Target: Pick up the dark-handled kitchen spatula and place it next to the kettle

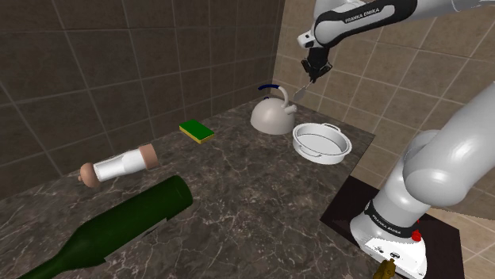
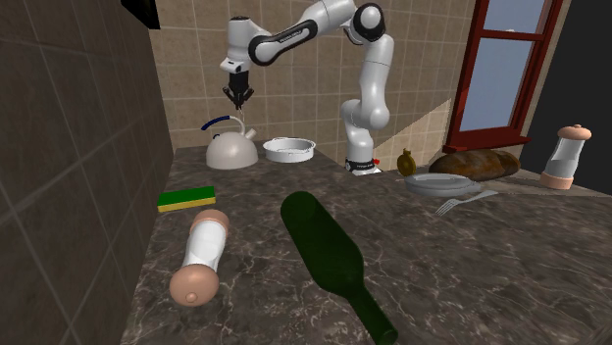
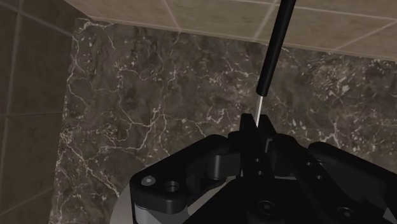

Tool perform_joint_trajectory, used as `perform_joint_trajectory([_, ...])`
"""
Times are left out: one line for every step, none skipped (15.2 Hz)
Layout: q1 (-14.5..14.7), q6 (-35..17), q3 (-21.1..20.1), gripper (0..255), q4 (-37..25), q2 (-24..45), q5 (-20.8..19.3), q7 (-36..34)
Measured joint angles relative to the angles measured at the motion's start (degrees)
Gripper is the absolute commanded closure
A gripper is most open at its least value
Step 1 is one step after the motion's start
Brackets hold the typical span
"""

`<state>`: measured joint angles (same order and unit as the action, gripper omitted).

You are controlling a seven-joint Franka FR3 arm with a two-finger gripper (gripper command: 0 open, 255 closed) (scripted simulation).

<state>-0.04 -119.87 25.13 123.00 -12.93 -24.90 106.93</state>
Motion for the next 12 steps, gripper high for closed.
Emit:
perform_joint_trajectory([-0.05,-0.77,0.10,255,0.60,0.19,-0.11,-0.19])
perform_joint_trajectory([-0.13,-1.56,0.25,255,1.20,0.37,-0.22,-0.31])
perform_joint_trajectory([-0.14,-2.20,0.31,255,1.60,0.65,-0.26,-0.50])
perform_joint_trajectory([-0.21,-2.90,0.42,255,2.10,0.81,-0.39,-0.68])
perform_joint_trajectory([-0.27,-3.61,0.52,255,2.58,1.00,-0.51,-0.91])
perform_joint_trajectory([-0.30,-4.43,0.67,255,2.94,1.47,-0.52,-1.04])
perform_joint_trajectory([-0.32,-5.32,0.64,255,3.93,1.48,-0.80,-1.56])
perform_joint_trajectory([-0.31,-6.06,0.73,255,4.30,1.91,-0.81,-1.75])
perform_joint_trajectory([-0.38,-6.57,0.85,255,4.66,2.06,-0.88,-1.76])
perform_joint_trajectory([-0.44,-7.39,0.95,255,5.32,2.26,-1.04,-1.99])
perform_joint_trajectory([-0.47,-8.37,1.06,255,5.90,2.73,-1.11,-2.22])
perform_joint_trajectory([-0.50,-9.04,1.19,255,6.14,3.16,-1.09,-2.26])
